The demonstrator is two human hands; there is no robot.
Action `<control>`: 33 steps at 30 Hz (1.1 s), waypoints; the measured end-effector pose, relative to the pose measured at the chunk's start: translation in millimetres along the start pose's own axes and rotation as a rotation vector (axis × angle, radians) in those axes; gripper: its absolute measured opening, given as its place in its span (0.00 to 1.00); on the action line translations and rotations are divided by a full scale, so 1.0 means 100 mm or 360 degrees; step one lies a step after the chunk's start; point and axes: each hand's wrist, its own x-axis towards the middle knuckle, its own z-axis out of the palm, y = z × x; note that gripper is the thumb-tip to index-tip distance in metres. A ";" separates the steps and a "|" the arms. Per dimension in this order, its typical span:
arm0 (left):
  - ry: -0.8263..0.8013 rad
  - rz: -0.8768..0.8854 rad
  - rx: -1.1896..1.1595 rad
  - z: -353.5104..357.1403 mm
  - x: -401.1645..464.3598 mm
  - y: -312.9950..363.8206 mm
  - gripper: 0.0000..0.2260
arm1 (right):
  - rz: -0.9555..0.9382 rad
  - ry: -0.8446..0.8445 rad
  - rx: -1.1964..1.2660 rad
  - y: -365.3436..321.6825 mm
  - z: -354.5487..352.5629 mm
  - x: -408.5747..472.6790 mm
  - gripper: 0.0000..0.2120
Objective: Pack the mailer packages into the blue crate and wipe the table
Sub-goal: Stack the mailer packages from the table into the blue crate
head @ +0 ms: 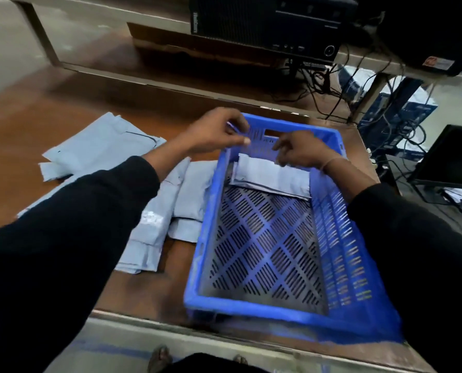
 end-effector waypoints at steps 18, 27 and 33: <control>0.0326 -0.0630 -0.0303 -0.90 -1.17 -1.20 0.07 | 0.0094 -0.0593 -0.0689 -2.25 1.09 0.70 0.18; 0.0261 -0.0647 -0.0435 -0.91 -1.27 -1.28 0.07 | 0.0312 -0.0739 -0.0852 -2.28 1.21 0.93 0.31; 0.0252 -0.0606 -0.0279 -0.95 -1.20 -1.30 0.16 | 0.0317 -0.0777 -0.1006 -2.43 0.86 0.98 0.22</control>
